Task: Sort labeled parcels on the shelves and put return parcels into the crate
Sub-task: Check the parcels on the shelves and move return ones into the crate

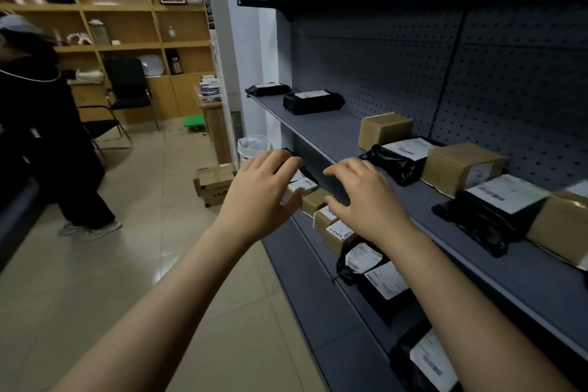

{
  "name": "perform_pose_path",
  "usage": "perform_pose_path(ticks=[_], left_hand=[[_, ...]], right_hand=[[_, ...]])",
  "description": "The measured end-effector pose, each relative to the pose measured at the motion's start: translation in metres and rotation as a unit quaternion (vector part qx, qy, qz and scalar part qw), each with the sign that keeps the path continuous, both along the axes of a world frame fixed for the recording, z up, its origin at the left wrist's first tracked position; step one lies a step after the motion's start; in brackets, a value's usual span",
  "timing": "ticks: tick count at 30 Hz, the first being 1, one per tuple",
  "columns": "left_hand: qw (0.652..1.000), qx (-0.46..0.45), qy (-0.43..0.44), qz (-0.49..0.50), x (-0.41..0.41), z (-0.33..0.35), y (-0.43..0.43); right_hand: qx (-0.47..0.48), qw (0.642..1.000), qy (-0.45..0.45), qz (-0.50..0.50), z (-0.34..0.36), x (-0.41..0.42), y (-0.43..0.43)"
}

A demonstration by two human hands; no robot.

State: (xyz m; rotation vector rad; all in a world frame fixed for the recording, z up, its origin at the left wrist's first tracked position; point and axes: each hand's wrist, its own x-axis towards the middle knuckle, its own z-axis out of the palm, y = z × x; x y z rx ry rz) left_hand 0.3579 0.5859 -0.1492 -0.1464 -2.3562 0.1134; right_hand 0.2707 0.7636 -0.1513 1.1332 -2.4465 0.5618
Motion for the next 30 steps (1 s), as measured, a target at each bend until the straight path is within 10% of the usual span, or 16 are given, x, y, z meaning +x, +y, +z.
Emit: perform_pose_path(ticks=[15,30], left_hand=[[0.979,-0.038,-0.02,-0.198,-0.207,0.012,-0.133],[0.934,-0.014,-0.045,-0.355,-0.388,-0.006,-0.087]], right_hand=[[-0.069,0.973,-0.021,-0.219,0.001,-0.135,-0.1],[-0.086,0.912,-0.025,-0.4,-0.017,-0.237,-0.068]])
